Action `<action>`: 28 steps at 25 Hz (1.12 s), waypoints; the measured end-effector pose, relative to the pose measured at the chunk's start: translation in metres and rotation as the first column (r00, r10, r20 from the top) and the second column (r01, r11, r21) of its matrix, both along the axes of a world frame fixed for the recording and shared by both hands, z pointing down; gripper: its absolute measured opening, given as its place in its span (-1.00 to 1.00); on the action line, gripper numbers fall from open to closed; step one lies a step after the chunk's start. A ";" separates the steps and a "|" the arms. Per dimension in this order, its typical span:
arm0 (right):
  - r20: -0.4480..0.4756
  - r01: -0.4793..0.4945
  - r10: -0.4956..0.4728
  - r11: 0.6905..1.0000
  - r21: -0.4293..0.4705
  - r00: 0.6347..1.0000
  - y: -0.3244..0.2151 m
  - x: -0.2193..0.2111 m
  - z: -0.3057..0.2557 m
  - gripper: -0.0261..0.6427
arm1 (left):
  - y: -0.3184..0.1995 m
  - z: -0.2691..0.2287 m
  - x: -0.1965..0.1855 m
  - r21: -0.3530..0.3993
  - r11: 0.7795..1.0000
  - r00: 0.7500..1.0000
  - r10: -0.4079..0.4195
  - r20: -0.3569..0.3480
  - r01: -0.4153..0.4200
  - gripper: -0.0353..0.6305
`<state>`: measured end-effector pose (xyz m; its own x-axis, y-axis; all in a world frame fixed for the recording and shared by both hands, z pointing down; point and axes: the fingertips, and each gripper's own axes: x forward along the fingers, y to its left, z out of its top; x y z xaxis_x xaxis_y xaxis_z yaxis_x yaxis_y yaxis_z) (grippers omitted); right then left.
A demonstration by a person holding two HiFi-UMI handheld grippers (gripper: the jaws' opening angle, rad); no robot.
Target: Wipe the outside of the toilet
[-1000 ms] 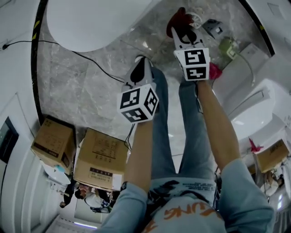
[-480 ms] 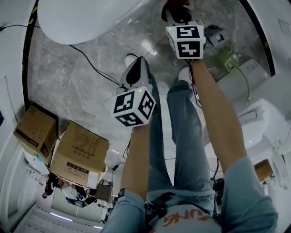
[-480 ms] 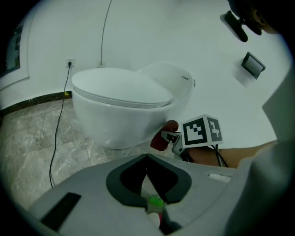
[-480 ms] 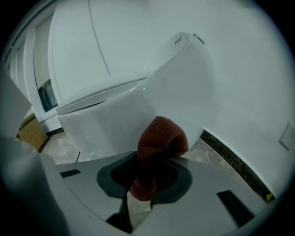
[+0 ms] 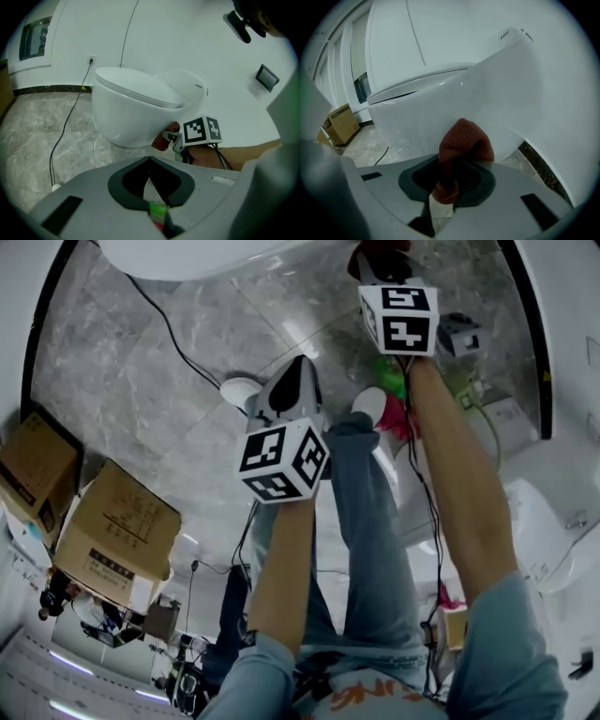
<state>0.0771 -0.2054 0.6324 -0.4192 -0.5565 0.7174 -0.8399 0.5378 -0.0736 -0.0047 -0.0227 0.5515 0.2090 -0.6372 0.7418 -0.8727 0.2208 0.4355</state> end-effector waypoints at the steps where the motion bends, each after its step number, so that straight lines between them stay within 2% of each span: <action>1: -0.001 0.016 -0.016 1.000 -0.003 1.000 0.003 -0.006 0.000 -0.69 | 0.005 0.001 -0.001 -0.007 1.000 1.000 -0.012 -0.004 0.012 -0.91; 5: -0.016 0.087 -0.087 0.996 0.001 0.996 0.010 -0.017 -0.003 -0.69 | 0.011 0.004 -0.018 -0.013 0.995 0.994 -0.102 -0.025 0.102 -0.91; 7: -0.030 0.115 -0.115 0.993 0.005 0.993 0.014 -0.022 -0.003 -0.69 | 0.011 0.003 -0.026 -0.005 0.993 0.992 -0.119 -0.030 0.119 -0.91; 13: -0.058 0.131 -0.130 0.991 0.007 0.990 0.032 -0.051 0.001 -0.69 | 0.017 0.002 -0.044 0.006 0.996 0.994 -0.090 -0.054 0.091 -0.91; 22: -0.052 0.163 -0.164 0.986 -0.021 0.985 0.076 -0.121 0.007 -0.69 | 0.046 0.015 -0.111 -0.027 0.994 0.993 -0.109 -0.044 0.108 -0.91; 28: -0.055 0.174 -0.176 0.984 -0.029 0.983 0.088 -0.159 0.009 -0.69 | 0.050 0.017 -0.138 -0.025 0.995 0.993 -0.095 -0.064 0.093 -0.91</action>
<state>-0.0822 -0.1172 0.6411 -0.4662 -0.4603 0.7555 -0.7362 0.6754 -0.0428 -0.1426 0.0275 0.5681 0.1974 -0.6399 0.7427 -0.8173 0.3109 0.4851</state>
